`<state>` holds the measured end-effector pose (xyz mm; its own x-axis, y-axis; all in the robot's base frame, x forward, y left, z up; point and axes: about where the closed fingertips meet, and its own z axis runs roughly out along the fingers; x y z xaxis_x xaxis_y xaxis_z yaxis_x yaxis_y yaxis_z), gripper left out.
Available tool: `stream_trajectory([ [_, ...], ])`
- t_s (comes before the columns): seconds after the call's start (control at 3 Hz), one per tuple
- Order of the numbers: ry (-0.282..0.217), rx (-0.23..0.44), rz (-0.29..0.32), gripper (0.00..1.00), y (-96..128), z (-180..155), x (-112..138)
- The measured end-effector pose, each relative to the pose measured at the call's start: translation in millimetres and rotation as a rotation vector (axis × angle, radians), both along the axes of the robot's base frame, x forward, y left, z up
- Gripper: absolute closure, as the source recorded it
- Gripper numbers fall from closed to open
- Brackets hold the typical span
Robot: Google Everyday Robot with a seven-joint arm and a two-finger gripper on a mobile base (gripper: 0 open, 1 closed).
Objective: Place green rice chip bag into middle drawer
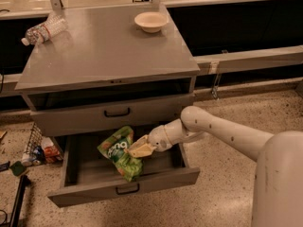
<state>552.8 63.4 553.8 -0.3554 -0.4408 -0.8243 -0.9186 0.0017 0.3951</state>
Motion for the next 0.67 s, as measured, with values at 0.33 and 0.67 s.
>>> stream_trajectory([
  [0.33, -0.022, -0.018, -0.027, 1.00, 10.7, -28.6, 20.0],
  [0.67, -0.041, -0.020, -0.087, 0.85, 16.1, -42.5, 34.1],
])
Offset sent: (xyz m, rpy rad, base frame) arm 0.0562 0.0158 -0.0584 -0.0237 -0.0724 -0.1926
